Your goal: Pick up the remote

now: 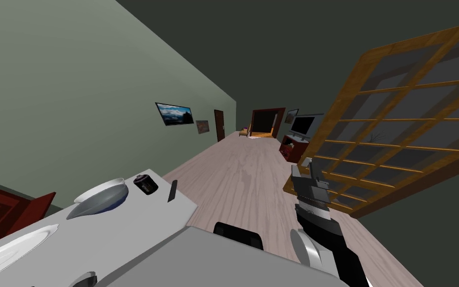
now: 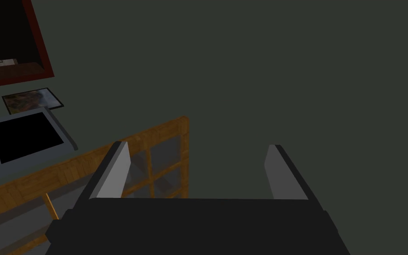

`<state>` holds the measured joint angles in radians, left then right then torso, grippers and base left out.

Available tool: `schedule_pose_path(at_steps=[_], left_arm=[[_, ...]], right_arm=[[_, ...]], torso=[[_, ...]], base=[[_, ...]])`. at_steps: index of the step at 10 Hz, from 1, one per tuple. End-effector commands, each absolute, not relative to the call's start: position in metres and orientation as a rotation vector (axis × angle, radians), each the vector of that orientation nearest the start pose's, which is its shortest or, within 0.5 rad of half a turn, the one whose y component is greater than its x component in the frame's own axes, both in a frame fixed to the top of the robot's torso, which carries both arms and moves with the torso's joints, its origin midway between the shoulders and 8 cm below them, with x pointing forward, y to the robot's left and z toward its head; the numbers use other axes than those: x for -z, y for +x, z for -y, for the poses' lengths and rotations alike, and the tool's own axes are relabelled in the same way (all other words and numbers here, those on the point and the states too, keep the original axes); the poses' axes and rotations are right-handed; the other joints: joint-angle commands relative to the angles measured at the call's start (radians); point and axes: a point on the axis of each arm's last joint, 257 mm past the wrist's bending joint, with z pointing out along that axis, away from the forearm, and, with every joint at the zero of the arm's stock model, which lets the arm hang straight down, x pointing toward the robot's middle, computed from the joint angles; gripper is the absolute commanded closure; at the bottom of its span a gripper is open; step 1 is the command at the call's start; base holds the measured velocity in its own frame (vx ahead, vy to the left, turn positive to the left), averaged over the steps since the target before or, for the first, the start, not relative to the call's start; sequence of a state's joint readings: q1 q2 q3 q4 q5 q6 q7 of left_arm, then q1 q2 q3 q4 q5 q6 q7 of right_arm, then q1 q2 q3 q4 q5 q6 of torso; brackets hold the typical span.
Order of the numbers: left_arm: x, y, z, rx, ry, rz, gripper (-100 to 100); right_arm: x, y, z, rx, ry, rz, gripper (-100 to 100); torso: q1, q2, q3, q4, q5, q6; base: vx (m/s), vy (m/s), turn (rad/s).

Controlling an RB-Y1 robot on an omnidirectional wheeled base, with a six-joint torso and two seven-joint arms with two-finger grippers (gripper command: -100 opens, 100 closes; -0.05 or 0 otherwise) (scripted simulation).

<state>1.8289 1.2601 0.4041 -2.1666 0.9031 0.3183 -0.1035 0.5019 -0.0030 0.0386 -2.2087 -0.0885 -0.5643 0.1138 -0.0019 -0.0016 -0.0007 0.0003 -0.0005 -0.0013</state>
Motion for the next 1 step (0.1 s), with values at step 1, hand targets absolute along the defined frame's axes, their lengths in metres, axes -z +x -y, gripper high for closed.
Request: schedule_pose_path(at_steps=[1], left_arm=[[0.3236,-0.0554,-0.5071,-0.077,-1.837,-2.367,0]], right_arm=[[-0.0037,0.3468,0.2794,-1.283,0.685,-0.594,0]], torso=[[0.0,0.0,0.0,0.0,0.0,0.0]], base=[[0.0,0.0,0.0]])
